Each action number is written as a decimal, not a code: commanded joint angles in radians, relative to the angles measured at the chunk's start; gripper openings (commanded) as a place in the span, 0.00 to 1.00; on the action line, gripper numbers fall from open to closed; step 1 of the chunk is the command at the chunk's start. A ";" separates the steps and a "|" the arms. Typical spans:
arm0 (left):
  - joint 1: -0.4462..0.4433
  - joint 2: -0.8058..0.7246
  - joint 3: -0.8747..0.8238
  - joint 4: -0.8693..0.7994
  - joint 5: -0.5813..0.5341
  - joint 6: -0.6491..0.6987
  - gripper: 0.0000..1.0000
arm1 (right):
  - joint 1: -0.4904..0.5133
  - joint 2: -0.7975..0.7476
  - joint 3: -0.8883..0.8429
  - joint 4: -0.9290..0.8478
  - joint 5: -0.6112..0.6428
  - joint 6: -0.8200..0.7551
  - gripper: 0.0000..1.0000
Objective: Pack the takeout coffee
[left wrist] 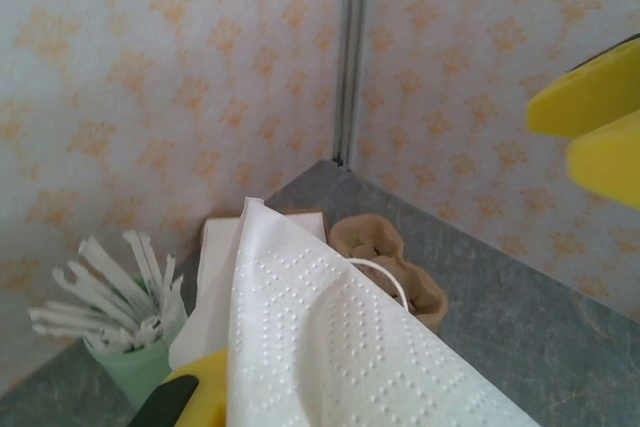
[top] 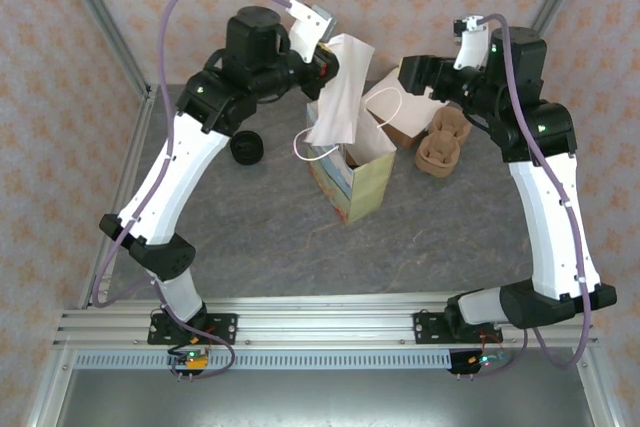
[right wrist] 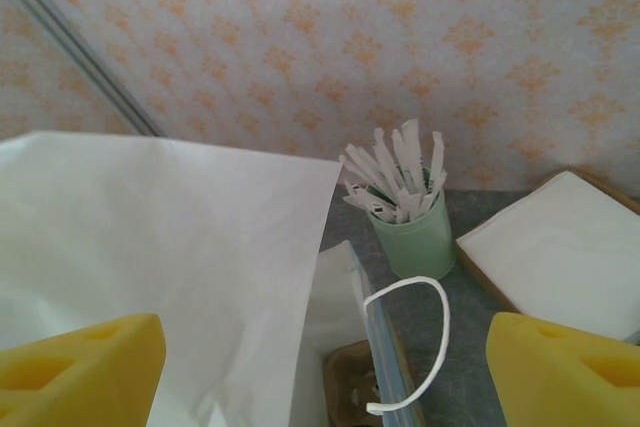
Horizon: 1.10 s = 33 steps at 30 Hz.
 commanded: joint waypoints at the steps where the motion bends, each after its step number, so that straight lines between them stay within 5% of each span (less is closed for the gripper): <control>1: -0.023 -0.015 -0.003 0.037 -0.158 -0.103 0.00 | 0.003 -0.046 -0.009 0.024 0.069 -0.005 0.84; 24: -0.204 0.217 0.131 -0.109 -0.718 -0.146 0.00 | 0.003 -0.090 -0.076 0.032 0.128 -0.007 0.84; 33: -0.239 0.174 -0.058 -0.086 -0.585 -0.277 0.14 | 0.002 -0.100 -0.095 0.018 0.191 -0.010 0.84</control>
